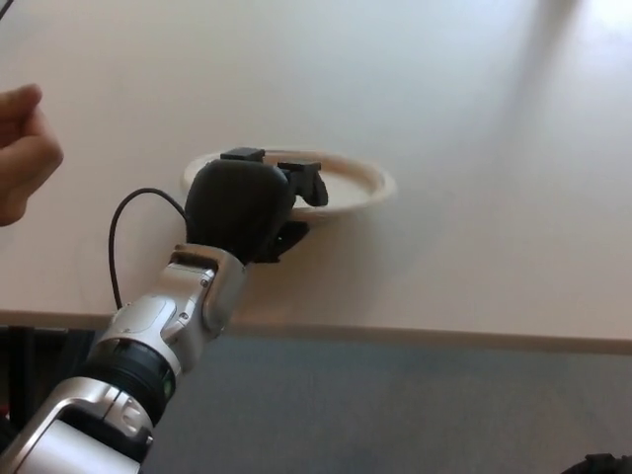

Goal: A person passes a plate to the robot and the robot grabs it with its left hand and places it at the centre of the table infront of it

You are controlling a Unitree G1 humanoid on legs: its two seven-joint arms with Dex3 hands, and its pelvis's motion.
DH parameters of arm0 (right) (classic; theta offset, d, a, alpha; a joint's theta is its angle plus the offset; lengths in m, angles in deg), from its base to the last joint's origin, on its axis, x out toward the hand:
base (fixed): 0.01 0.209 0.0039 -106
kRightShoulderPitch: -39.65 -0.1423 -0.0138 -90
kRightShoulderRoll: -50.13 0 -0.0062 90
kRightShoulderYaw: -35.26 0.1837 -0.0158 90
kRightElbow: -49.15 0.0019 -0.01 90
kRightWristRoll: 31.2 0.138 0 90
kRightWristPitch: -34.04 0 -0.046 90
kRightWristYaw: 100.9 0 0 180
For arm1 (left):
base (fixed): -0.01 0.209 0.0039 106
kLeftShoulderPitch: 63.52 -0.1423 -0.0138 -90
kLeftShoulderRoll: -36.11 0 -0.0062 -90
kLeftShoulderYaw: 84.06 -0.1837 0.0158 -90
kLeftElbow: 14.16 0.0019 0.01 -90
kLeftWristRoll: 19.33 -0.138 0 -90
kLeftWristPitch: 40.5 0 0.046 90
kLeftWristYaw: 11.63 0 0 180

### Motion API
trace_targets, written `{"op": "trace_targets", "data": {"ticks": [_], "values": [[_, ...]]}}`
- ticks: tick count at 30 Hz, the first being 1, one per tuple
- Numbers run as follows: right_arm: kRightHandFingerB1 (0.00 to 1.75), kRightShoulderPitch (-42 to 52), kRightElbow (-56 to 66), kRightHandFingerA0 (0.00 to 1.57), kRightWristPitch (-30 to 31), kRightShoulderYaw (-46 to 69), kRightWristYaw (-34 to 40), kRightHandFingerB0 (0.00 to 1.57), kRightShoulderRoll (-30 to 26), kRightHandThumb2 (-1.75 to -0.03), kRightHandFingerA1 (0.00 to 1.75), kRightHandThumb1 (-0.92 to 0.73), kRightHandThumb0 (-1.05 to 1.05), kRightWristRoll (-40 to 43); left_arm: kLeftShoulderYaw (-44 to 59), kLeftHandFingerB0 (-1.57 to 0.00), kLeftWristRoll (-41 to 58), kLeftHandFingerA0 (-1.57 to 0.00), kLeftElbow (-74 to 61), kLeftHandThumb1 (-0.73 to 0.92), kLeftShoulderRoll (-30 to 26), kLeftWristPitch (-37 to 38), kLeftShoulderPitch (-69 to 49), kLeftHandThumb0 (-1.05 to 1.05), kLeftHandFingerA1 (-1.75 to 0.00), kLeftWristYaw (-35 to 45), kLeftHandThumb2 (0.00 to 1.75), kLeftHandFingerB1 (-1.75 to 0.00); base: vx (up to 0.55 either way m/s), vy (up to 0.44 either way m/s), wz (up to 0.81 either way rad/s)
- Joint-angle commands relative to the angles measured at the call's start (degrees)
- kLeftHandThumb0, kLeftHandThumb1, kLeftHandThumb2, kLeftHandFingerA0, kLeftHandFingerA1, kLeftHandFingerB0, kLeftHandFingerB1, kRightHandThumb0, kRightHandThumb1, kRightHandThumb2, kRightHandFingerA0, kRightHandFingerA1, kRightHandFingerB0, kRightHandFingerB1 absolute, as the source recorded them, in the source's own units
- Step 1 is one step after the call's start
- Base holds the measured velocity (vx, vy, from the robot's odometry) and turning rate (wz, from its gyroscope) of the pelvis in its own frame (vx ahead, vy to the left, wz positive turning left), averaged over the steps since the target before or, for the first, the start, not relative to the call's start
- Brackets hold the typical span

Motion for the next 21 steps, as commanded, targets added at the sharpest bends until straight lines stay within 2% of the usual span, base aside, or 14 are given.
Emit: {"op": "trace_targets", "data": {"ticks": [1, 3, 4, 5, 7, 10, 14, 15, 16, 17, 18, 19, 20, 21], "values": [[0.47, -0.31, 0.07, 0.4, -0.52, 0.07, -0.91, 0.36, -0.85, -0.64, 0.58, -0.83, -0.85, -0.12, 0.2, 0.0, 3.93, 0.0, -3.8, 0.51, 0.92, -11.58, 1.5, -0.79, -0.13, 12.46, 0.9, -0.17, 0.0, 0.0, 0.0], [0.48, -0.6, 0.06, 0.39, -0.52, 0.16, -1.15, 0.36, -1.09, -0.65, 0.58, -0.83, -0.85, 0.0, 0.12, 0.0, 4.33, 0.0, -5.14, 0.5, 1.17, -13.59, 2.35, -0.8, -0.12, 15.31, 0.91, -0.16, 0.0, 0.0, 0.0], [0.48, -0.67, 0.06, 0.39, -0.49, 0.02, -1.11, 0.36, -1.12, -0.65, 0.58, -0.83, -0.84, -0.15, 0.18, 0.0, 4.62, 0.0, -6.38, 0.64, 1.04, -14.33, 2.46, -0.89, -0.09, 16.93, 0.6, -0.15, 0.0, 0.0, 0.0], [0.47, -0.69, 0.04, 0.4, -0.47, -0.03, -1.07, 0.36, -1.11, -0.63, 0.58, -0.83, -0.84, -0.21, 0.28, 0.0, 4.95, 0.0, -7.47, 0.51, 0.92, -14.88, 2.43, -0.89, -0.04, 18.22, 0.93, -0.08, 0.0, 0.0, 0.0], [0.47, -0.7, 0.27, 0.4, -0.04, -0.14, -0.96, 0.36, -1.08, -0.63, 0.58, -0.83, -0.82, -0.32, 0.68, 0.0, 6.02, 0.0, -9.78, 0.52, 0.59, -15.92, 2.5, -0.92, 0.0, 21.78, 0.92, -0.04, 0.0, 0.0, 0.0], [0.48, -0.75, 0.23, 0.37, -0.22, -0.44, -0.74, 0.36, -1.12, -0.65, 0.58, -0.83, -0.81, -0.65, 0.92, 0.0, 7.74, 0.0, -12.89, 0.47, -0.26, -17.46, 2.94, -0.85, 0.0, 29.4, 0.89, -0.07, 0.0, 0.0, 0.0], [0.48, -0.58, 0.61, 0.39, -0.01, -0.48, -0.93, 0.36, -1.23, -0.65, 0.58, -0.83, -0.81, -0.6, 0.54, 0.0, 8.59, 0.0, -15.76, 0.43, -1.32, -18.3, 2.86, -0.81, 0.0, 34.77, 0.89, -0.08, 0.0, 0.0, 0.0], [0.55, -0.57, 0.51, 0.34, 0.01, -0.39, -1.01, 0.33, -1.21, -0.96, 0.6, -0.64, -0.84, -0.49, 0.41, 0.0, 8.56, 0.0, -16.43, 0.44, -1.6, -18.31, 2.83, -0.82, 0.0, 35.56, 0.88, -0.07, 0.0, 0.0, 0.0], [0.55, -0.59, 0.37, 0.34, 0.01, -0.29, -1.09, 0.33, -1.17, -0.96, 0.6, -0.64, -0.84, -0.37, 0.21, 0.0, 8.46, 0.0, -17.3, 0.44, -1.94, -18.41, 2.75, -0.82, 0.0, 36.46, 0.88, -0.07, 0.0, 0.0, 0.0], [0.47, -0.61, 0.22, 0.4, -0.06, -0.25, -1.09, 0.34, -1.17, -0.67, 0.58, -0.78, -0.85, -0.34, 0.09, 0.0, 8.4, 0.0, -18.46, 0.44, -2.3, -18.15, 2.41, -0.83, 0.0, 36.84, 0.89, -0.06, 0.0, 0.0, 0.0], [0.46, -0.75, 0.17, 0.4, 0.01, -0.14, -1.11, 0.35, -1.15, -0.63, 0.57, -0.82, -0.83, -0.22, 0.03, 0.0, 8.34, 0.0, -19.61, 0.57, -2.54, -18.22, 2.35, -1.0, -0.02, 37.38, 0.58, -0.11, 0.0, 0.0, 0.0], [0.46, -0.92, 0.18, 0.4, 0.14, 0.0, -1.13, 0.35, -1.12, -0.63, 0.57, -0.82, -0.83, -0.09, -0.01, 0.0, 8.29, 0.0, -20.54, 0.57, -2.68, -18.47, 2.43, -1.0, -0.02, 37.96, 0.58, -0.11, 0.0, 0.0, 0.0], [0.47, -1.01, 0.16, 0.39, 0.31, 0.03, -1.2, 0.37, -1.17, -0.65, 0.56, -0.82, -0.83, -0.06, 0.1, 0.0, 8.62, 0.0, -21.58, 0.52, -2.7, -18.75, 2.37, -1.01, -0.03, 38.87, 0.69, -0.07, 0.0, 0.0, 0.0], [0.47, -1.08, 0.14, 0.39, 0.5, 0.04, -1.27, 0.37, -1.24, -0.65, 0.56, -0.82, -0.83, -0.06, 0.26, 0.0, 9.04, 0.0, -22.6, 0.52, -2.69, -19.01, 2.3, -1.01, -0.03, 39.83, 0.69, -0.07, 0.0, 0.0, 0.0]]}}
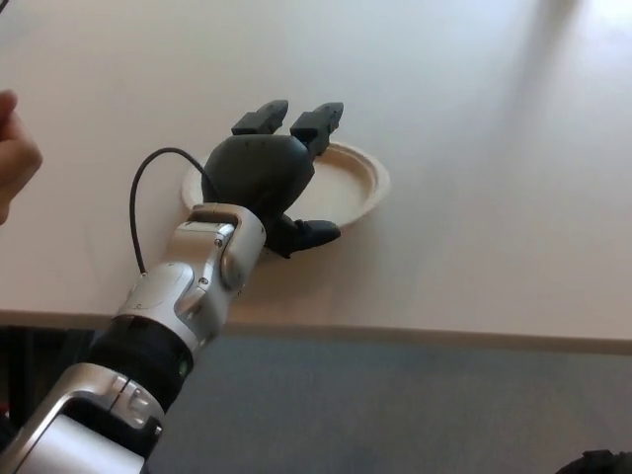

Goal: A person passes a plate to the robot and the robot grabs it with its left hand and places it at the centre of the table infront of it

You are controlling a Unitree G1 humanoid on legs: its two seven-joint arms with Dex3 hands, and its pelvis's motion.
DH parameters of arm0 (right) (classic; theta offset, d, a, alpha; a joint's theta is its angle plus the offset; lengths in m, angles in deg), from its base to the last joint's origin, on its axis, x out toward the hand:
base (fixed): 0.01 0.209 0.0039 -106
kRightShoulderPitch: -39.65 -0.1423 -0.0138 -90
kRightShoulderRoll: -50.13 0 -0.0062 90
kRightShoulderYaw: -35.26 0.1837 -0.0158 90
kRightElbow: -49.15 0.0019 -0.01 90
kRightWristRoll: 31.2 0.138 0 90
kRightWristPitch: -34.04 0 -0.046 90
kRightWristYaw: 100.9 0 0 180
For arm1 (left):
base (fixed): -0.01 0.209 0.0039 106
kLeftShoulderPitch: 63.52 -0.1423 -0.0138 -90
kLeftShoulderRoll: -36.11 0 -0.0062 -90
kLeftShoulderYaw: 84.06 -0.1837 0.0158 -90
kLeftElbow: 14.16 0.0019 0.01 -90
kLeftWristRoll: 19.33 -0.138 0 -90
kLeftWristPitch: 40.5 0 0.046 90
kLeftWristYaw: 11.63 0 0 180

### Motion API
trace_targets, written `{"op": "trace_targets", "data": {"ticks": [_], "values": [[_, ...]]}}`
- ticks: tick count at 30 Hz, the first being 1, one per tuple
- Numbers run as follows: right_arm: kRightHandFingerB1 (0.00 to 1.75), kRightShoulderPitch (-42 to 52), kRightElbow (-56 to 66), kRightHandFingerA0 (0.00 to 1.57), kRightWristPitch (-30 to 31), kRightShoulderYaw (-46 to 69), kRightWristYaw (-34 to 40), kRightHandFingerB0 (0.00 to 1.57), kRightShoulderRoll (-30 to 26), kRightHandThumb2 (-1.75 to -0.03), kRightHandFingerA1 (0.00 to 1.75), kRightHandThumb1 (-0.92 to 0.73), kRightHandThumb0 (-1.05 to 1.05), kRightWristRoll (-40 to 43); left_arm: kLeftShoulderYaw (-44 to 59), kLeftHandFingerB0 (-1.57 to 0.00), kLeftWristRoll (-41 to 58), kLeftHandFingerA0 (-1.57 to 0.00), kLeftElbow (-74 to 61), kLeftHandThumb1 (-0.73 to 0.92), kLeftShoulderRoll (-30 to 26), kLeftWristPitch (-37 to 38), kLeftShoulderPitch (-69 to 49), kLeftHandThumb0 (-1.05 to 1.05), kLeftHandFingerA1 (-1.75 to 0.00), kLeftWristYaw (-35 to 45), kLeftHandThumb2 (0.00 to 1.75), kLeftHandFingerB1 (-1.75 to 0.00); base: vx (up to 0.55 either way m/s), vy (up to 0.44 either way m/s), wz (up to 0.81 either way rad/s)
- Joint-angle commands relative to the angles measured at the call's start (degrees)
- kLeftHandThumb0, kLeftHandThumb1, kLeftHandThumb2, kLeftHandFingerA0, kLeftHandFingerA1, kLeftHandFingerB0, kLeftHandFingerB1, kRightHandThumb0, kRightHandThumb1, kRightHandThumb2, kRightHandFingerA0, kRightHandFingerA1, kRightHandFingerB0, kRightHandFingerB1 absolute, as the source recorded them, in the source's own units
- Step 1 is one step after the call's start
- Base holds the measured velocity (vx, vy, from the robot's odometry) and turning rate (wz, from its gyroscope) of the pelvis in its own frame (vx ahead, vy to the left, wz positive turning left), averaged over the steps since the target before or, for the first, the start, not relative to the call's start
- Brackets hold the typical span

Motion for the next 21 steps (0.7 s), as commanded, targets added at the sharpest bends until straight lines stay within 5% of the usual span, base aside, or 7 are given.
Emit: {"op": "trace_targets", "data": {"ticks": [1, 8, 12, 13, 14, 17, 21], "values": [[0.49, -0.81, -0.28, 0.4, 0.17, 0.18, -1.4, 0.35, -1.29, -0.7, 0.59, -0.75, -0.86, -0.14, 1.33, 0.0, 7.44, 0.0, -10.8, 0.54, -2.69, -9.69, 1.61, -0.98, 0.0, 23.77, 0.62, -0.03, 0.0, 0.0, 0.0], [0.47, -0.69, 0.29, 0.39, -0.2, -0.2, -1.8, 0.37, -1.47, -0.65, 0.57, -0.82, -0.83, -0.38, 21.65, 0.0, 41.65, 0.0, -8.62, 0.44, -0.19, -23.42, 6.97, -0.79, 0.0, 49.65, 0.84, 0.0, 0.0, 0.0, 0.0], [0.55, -0.83, 0.11, 0.41, -0.13, -0.08, -1.94, 0.28, -1.3, -1.07, 0.66, -0.61, -0.77, -0.2, 28.97, 0.0, 49.06, 0.0, -9.76, 0.54, 1.03, -26.39, 6.4, -0.9, -0.06, 48.17, 0.96, -0.09, 0.0, 0.0, 0.0], [0.46, -0.69, 0.23, 0.39, 0.02, -0.2, -1.54, 0.37, -1.31, -0.64, 0.56, -0.81, -0.82, -0.38, 29.22, 0.0, 48.24, 0.0, -10.59, 0.55, 1.22, -25.25, 6.03, -0.93, 0.0, 45.91, 0.95, -0.07, 0.0, 0.0, 0.0], [0.55, -0.8, 0.06, 0.34, 0.2, -0.2, -1.52, 0.33, -1.27, -0.97, 0.6, -0.63, -0.84, -0.4, 29.15, 0.0, 47.39, 0.0, -11.97, 0.53, 1.53, -24.9, 5.59, -0.92, 0.0, 44.04, 0.95, -0.07, 0.0, 0.0, 0.0], [0.46, -0.94, 0.08, 0.4, 0.42, -0.5, -1.11, 0.36, -1.26, -0.64, 0.56, -0.82, -0.82, -0.79, 24.55, 0.0, 40.93, 0.0, -20.98, 0.68, 0.37, -17.94, 1.37, -0.94, -0.05, 39.37, 0.61, -0.09, 0.0, 0.0, 0.0], [0.47, -1.39, 0.28, 0.39, 0.71, -0.47, -1.21, 0.37, -1.16, -0.65, 0.57, -0.82, -0.84, -0.73, 20.09, 0.0, 34.92, 0.0, -33.75, 0.55, -1.18, -10.7, -3.83, -0.92, 0.0, 35.31, 0.95, -0.04, 0.0, 0.0, 0.0]]}}
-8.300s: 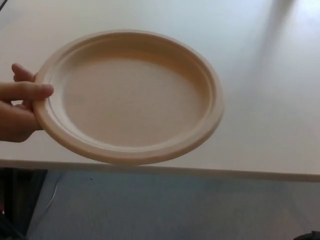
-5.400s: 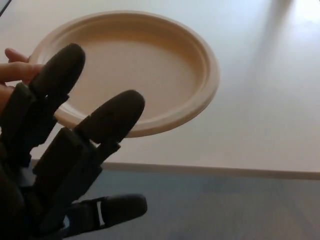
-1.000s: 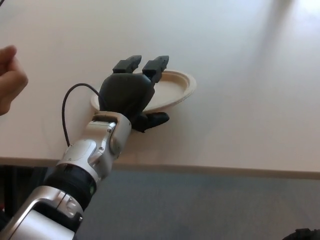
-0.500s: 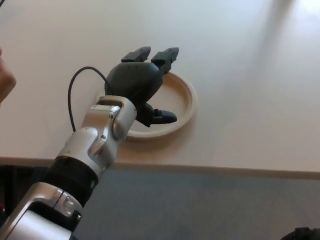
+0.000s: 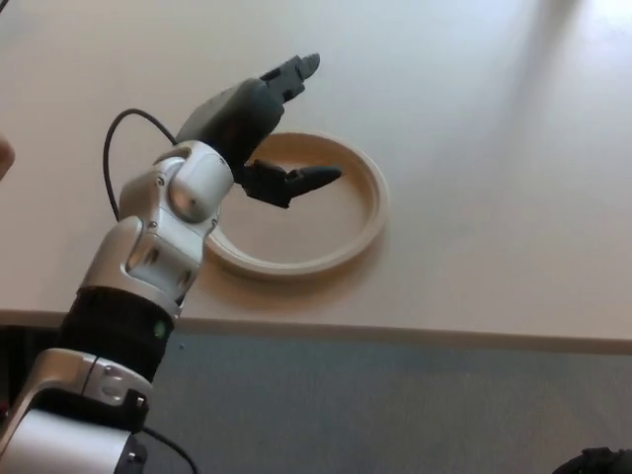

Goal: A person passes a plate to the robot and the robot grabs it with its left hand and places it at the centre of the table infront of it

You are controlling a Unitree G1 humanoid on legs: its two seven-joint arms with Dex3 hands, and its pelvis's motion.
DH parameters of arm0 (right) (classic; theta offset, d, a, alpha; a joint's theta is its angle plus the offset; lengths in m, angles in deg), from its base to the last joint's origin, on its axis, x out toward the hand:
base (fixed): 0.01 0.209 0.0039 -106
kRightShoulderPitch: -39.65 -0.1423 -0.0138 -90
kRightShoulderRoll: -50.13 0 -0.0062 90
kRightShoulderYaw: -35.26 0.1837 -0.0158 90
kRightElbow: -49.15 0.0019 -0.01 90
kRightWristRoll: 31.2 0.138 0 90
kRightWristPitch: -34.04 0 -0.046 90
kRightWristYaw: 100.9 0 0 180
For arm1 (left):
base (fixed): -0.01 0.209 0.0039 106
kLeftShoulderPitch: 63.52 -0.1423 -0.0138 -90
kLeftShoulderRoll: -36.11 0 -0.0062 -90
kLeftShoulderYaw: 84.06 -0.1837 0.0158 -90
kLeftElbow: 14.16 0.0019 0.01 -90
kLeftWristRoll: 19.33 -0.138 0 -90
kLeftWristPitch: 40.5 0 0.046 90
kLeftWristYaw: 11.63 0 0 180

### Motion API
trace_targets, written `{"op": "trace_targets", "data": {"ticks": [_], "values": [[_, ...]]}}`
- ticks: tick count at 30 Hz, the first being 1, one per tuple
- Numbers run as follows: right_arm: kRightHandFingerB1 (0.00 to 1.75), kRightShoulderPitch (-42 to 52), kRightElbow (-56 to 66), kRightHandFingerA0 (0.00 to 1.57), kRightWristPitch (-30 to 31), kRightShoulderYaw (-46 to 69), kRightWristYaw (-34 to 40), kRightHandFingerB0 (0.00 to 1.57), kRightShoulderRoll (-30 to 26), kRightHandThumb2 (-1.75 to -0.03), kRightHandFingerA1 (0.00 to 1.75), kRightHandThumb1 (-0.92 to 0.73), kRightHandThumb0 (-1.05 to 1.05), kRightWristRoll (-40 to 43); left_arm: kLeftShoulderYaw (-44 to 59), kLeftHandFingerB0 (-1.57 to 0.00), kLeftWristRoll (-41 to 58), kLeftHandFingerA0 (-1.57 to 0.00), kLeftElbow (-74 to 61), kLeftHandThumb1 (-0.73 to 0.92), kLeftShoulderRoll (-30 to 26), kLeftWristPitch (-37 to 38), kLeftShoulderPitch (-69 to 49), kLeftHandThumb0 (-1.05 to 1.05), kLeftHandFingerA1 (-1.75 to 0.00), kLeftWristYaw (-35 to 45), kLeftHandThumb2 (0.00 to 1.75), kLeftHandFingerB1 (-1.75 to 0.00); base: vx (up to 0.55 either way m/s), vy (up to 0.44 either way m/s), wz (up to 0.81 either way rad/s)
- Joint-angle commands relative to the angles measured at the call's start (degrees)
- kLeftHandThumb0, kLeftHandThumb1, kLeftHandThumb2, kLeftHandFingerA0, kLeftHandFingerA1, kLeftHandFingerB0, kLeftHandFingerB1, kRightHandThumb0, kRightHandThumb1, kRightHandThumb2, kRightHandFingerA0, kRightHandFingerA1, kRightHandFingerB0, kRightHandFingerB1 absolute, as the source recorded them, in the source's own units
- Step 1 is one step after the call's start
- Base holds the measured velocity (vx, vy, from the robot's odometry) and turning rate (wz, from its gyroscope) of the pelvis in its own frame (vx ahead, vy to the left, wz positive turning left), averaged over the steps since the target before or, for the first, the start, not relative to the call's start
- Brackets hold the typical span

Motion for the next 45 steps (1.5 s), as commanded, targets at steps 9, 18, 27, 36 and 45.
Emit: {"op": "trace_targets", "data": {"ticks": [9, 18, 27, 36, 45], "values": [[0.47, -2.14, -0.84, 0.39, 0.33, -0.15, -1.47, 0.36, -1.58, -0.65, 0.58, -0.83, -0.84, -0.6, 9.87, -0.08, 20.42, -0.08, -68.14, 0.6, -7.0, 1.76, -28.72, -0.89, -0.12, 12.84, 0.96, -0.17, 0.0, 0.0, 0.0], [0.48, -1.46, -1.84, 0.4, 0.13, -0.44, -1.02, 0.37, -1.06, -0.65, 0.59, -0.83, -0.85, -0.82, 21.11, -0.24, 33.74, -0.21, -83.52, 0.73, -7.01, 19.5, -60.78, -0.75, -0.28, 12.08, 0.64, -0.3, 0.0, 0.0, 0.0], [0.49, 0.8, -1.91, 0.38, 0.39, -0.77, -0.44, 0.36, -0.78, -0.65, 0.6, -0.83, -0.83, -1.0, 24.31, -0.34, 42.52, -0.33, -75.4, 0.71, -5.25, 37.72, -87.53, -0.69, -0.34, 14.53, 0.62, -0.32, 0.0, 0.0, 0.0], [0.56, 1.67, -1.86, 0.43, 0.42, -0.41, -0.72, 0.3, -0.48, -1.07, 0.66, -0.61, -0.77, -0.28, 23.54, -0.2, 39.23, -0.33, -62.75, 0.57, -6.2, 39.95, -95.58, -0.72, -0.5, 15.39, 0.93, -0.42, 0.0, 0.0, 0.0], [0.48, 1.82, -2.07, 0.38, -0.09, -0.52, -0.72, 0.35, -0.77, -0.65, 0.59, -0.82, -0.84, -0.37, 21.25, -0.69, 21.08, -0.77, -44.34, 0.69, -11.36, 37.73, -87.89, -0.66, -0.49, 8.15, 0.61, -0.44, 0.0, 0.0, 0.0]]}}
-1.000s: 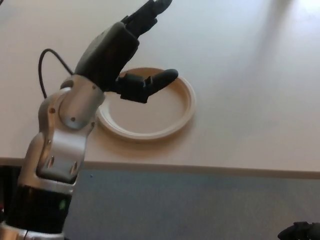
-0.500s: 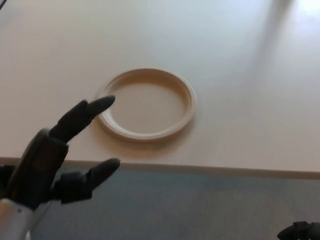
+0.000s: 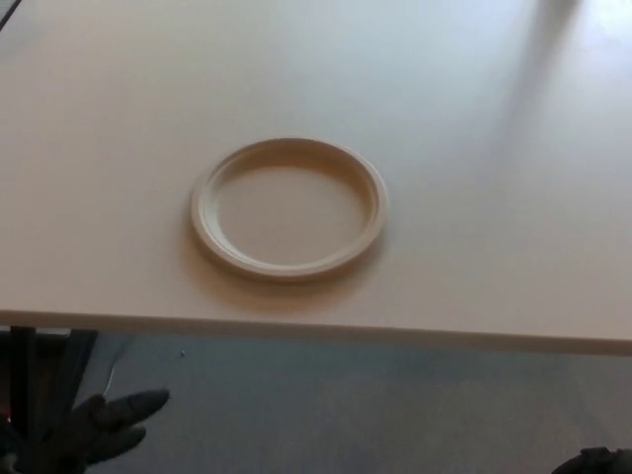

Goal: A person passes a plate to the robot and the robot grabs it with its left hand and places it at the centre of the table infront of it

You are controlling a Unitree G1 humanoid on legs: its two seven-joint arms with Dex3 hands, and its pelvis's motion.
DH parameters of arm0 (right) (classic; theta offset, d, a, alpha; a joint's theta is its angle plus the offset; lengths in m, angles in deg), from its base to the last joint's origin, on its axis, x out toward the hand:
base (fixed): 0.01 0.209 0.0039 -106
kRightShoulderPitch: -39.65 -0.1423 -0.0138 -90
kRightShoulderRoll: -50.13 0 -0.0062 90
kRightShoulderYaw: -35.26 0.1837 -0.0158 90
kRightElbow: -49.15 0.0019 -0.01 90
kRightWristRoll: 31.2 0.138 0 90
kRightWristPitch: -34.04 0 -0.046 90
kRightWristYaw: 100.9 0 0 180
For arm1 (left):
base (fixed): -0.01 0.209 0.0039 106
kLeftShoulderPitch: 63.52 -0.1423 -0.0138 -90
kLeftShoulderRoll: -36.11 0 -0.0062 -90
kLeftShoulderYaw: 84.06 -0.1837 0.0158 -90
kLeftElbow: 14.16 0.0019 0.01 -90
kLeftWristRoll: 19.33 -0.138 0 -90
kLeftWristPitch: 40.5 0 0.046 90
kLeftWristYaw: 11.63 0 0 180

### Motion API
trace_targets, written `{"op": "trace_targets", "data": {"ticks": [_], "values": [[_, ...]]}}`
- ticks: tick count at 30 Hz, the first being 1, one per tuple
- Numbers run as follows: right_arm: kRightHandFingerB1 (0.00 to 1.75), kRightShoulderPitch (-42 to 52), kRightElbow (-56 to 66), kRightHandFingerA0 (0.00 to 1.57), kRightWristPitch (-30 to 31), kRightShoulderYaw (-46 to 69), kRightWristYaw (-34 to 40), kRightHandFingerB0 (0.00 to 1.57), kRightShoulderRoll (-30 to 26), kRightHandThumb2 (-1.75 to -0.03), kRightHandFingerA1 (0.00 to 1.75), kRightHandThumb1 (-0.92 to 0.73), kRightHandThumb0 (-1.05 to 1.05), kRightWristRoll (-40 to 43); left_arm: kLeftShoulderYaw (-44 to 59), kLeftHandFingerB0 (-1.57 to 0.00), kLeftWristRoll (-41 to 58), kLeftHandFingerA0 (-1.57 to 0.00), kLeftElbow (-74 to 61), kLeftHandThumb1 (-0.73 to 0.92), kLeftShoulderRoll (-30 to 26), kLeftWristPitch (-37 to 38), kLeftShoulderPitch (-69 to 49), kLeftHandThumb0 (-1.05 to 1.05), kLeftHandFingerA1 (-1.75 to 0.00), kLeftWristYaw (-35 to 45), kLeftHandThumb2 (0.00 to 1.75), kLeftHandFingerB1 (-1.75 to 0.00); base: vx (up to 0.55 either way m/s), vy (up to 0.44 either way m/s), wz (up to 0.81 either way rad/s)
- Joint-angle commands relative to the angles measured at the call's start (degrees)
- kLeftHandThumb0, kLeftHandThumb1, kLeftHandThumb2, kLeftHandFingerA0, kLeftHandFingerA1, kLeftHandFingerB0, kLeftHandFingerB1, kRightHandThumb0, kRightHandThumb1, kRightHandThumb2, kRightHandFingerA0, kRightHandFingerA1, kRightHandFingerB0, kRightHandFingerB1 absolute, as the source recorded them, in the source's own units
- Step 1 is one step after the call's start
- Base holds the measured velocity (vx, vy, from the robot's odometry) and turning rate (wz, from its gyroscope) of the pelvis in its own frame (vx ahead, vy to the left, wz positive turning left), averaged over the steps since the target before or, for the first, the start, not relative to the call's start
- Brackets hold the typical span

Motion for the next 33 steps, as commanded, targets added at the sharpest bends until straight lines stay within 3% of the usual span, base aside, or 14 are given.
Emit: {"op": "trace_targets", "data": {"ticks": [1, 3, 5, 6, 8, 12, 16, 17, 18, 19, 20, 22, 23, 33], "values": [[0.47, 2.24, -1.48, 0.39, 0.02, 0.07, -0.63, 0.33, -0.81, -0.67, 0.59, -0.77, -0.85, -0.3, 0.36, -0.64, -5.51, -0.72, 16.98, 0.68, -9.28, 15.88, 0.49, -0.64, -0.48, -1.18, 0.61, -0.43, 0.0, 0.0, 0.0], [0.47, 2.31, -1.6, 0.39, 0.22, -0.01, -0.46, 0.33, -0.68, -0.66, 0.58, -0.79, -0.85, -0.39, -0.76, -0.58, -8.81, -0.65, 21.14, 0.68, -11.22, 14.33, 2.92, -0.64, -0.46, -3.12, 0.61, -0.41, 0.0, 0.0, 0.0], [0.53, 2.24, -1.73, 0.36, 0.56, -0.28, 0.24, 0.25, -0.54, -1.1, 0.63, -0.65, -0.83, -0.79, -1.96, -0.52, -12.41, -0.57, 26.7, 0.64, -12.81, 14.19, 6.22, -0.6, -0.43, -6.56, 0.6, -0.39, 0.0, 0.0, 0.0], [0.53, 2.52, -1.82, 0.37, 0.75, -0.14, 0.04, 0.25, -0.42, -1.09, 0.63, -0.65, -0.84, -0.57, -4.02, -0.26, -16.77, -0.33, 32.37, 0.57, -14.85, 10.84, 9.94, -0.69, -0.49, -9.3, 0.92, -0.44, 0.0, 0.0, 0.0], [0.46, 2.62, -1.93, 0.38, 0.72, -0.07, 0.13, 0.33, -0.39, -0.66, 0.57, -0.8, -0.83, -0.47, -5.96, -0.31, -19.61, -0.33, 37.42, 0.7, -16.45, 9.23, 13.24, -0.67, -0.34, -11.97, 0.61, -0.31, 0.0, 0.0, 0.0], [0.45, 2.2, -2.02, 0.37, 1.1, -0.47, 0.78, 0.34, -0.09, -0.65, 0.56, -0.82, -0.83, -0.94, -9.93, -0.23, -21.57, -0.26, 50.95, 0.71, -17.74, 4.91, 22.5, -0.7, -0.33, -16.67, 0.63, -0.29, 0.0, 0.0, 0.0], [0.47, 2.32, -2.04, 0.35, 0.53, -0.18, 0.59, 0.34, -0.09, -0.64, 0.58, -0.81, -0.81, -0.55, -12.04, -0.19, -21.48, -0.21, 60.25, 0.73, -16.93, 2.28, 27.37, -0.71, -0.32, -20.76, 0.62, -0.28, 0.0, 0.0, 0.0], [0.47, 2.27, -2.01, 0.35, 0.74, -0.18, 0.66, 0.35, -0.06, -0.64, 0.58, -0.81, -0.82, -0.55, -12.59, 0.0, -21.39, 0.0, 64.39, 0.46, -16.58, 1.68, 28.78, -0.36, -0.49, -22.61, 1.03, -0.48, 0.0, 0.0, 0.0], [0.54, 2.06, -2.03, 0.36, 1.09, -0.02, 0.67, 0.26, 0.44, -1.09, 0.63, -0.64, -0.83, -0.32, -12.3, -0.05, -20.65, -0.08, 66.46, 0.59, -17.07, 2.31, 29.18, -0.73, -0.41, -23.19, 0.9, -0.28, 0.0, 0.0, 0.0], [0.54, 1.81, -2.06, 0.36, 1.49, 0.17, 0.67, 0.26, 1.07, -1.09, 0.63, -0.64, -0.83, -0.03, -11.85, -0.05, -19.74, -0.08, 68.45, 0.59, -17.74, 3.17, 29.48, -0.73, -0.41, -23.64, 0.9, -0.28, 0.0, 0.0, 0.0], [0.46, 1.75, -2.06, 0.38, 1.55, 0.08, 0.75, 0.34, 1.17, -0.66, 0.58, -0.79, -0.83, -0.13, -11.76, -0.04, -19.16, -0.09, 69.46, 0.59, -17.96, 3.65, 29.69, -0.73, -0.41, -23.74, 0.9, -0.27, 0.0, 0.0, 0.0], [0.53, 1.49, -2.24, 0.38, 1.58, -0.54, 0.9, 0.25, 1.41, -1.1, 0.64, -0.65, -0.82, -0.79, -10.88, -0.05, -16.95, -0.11, 71.8, 0.6, -18.74, 4.76, 29.74, -0.75, -0.42, -22.75, 0.9, -0.25, 0.0, 0.0, 0.0], [0.47, 1.91, -2.23, 0.37, 1.35, -0.56, 0.87, 0.34, 1.3, -0.65, 0.58, -0.82, -0.84, -0.81, -11.01, -0.04, -16.62, -0.1, 72.65, 0.61, -18.88, 4.97, 29.63, -0.76, -0.42, -22.72, 0.92, -0.26, 0.0, 0.0, 0.0], [0.47, 3.23, -2.25, 0.35, 1.07, 1.36, 0.8, 0.34, 1.35, -0.64, 0.58, -0.81, -0.79, 0.95, -12.89, 0.0, -12.02, 0.0, 79.84, 0.46, -19.84, 7.49, 32.55, -0.36, -0.48, -16.77, 1.02, -0.49, 0.0, 0.0, 0.0]]}}
